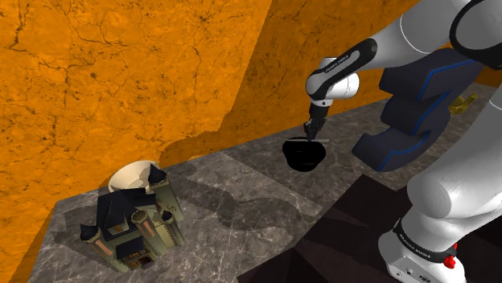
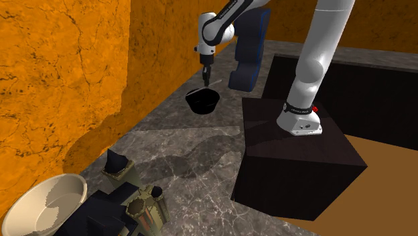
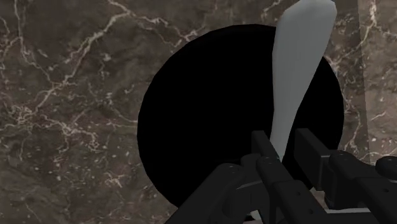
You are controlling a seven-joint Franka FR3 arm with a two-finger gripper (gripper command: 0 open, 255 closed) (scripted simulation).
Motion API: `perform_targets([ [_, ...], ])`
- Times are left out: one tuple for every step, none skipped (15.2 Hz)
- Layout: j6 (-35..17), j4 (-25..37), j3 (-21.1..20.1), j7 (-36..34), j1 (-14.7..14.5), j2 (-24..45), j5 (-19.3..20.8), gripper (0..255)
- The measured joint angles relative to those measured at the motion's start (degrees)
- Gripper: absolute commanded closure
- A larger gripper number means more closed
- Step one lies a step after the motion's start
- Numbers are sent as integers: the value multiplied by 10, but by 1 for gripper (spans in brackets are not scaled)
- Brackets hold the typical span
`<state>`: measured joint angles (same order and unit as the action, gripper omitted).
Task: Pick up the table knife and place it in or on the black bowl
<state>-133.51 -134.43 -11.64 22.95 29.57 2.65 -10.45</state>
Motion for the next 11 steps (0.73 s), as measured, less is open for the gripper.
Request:
perform_targets([
  [-6,-2,0,2,0,5,0,255],
  [-13,-3,0,2,0,11,1,255],
  [-21,-5,0,1,-1,17,1,255],
  [-29,-7,0,2,-1,22,1,255],
  [-37,-9,0,4,-1,30,1,255],
  [-45,-10,0,5,-1,36,2,255],
  [-53,-11,0,4,-1,42,2,255],
  [-61,-13,0,4,-2,49,3,255],
  [-69,-14,0,6,-1,56,3,255],
  [-75,-15,0,6,-2,61,3,255],
  [-81,-13,1,7,-2,70,4,255],
])
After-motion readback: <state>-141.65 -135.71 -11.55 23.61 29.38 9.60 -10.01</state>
